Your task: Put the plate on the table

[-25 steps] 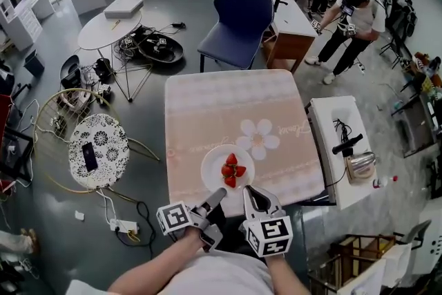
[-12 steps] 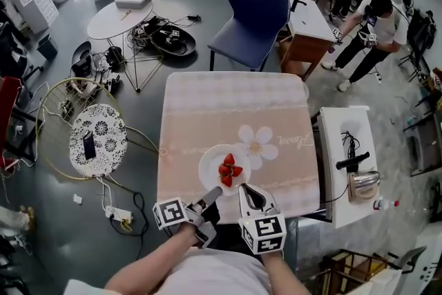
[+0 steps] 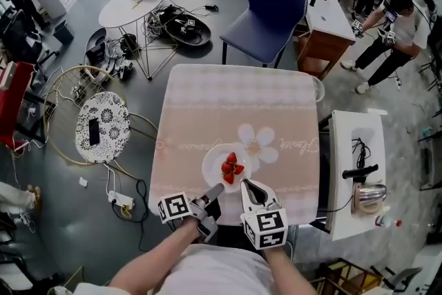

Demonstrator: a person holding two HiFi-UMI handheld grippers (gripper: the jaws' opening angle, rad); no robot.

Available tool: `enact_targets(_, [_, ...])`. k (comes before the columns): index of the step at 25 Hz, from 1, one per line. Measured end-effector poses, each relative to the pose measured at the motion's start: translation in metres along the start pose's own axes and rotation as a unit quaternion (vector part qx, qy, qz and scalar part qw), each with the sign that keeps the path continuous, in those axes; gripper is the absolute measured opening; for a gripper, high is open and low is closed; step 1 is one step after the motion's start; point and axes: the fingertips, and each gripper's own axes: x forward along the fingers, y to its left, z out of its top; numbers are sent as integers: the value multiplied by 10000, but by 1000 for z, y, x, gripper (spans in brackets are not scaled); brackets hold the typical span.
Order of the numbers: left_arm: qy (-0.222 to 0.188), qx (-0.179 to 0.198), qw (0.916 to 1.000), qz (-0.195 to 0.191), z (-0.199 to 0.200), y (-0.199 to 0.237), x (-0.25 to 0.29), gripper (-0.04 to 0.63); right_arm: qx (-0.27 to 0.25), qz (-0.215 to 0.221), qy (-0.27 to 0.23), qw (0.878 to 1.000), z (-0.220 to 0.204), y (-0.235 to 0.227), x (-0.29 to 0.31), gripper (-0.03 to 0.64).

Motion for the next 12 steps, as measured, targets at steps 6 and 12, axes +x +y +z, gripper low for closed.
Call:
enact_targets(6, [-155, 39, 9998, 155, -7, 10, 15, 20, -20, 321, 54, 9995, -10, -11, 6, 4])
enact_targets(12, [-359, -78, 9988, 333, -10, 24, 28, 20, 1, 523, 129, 9985, -21, -20, 10, 4])
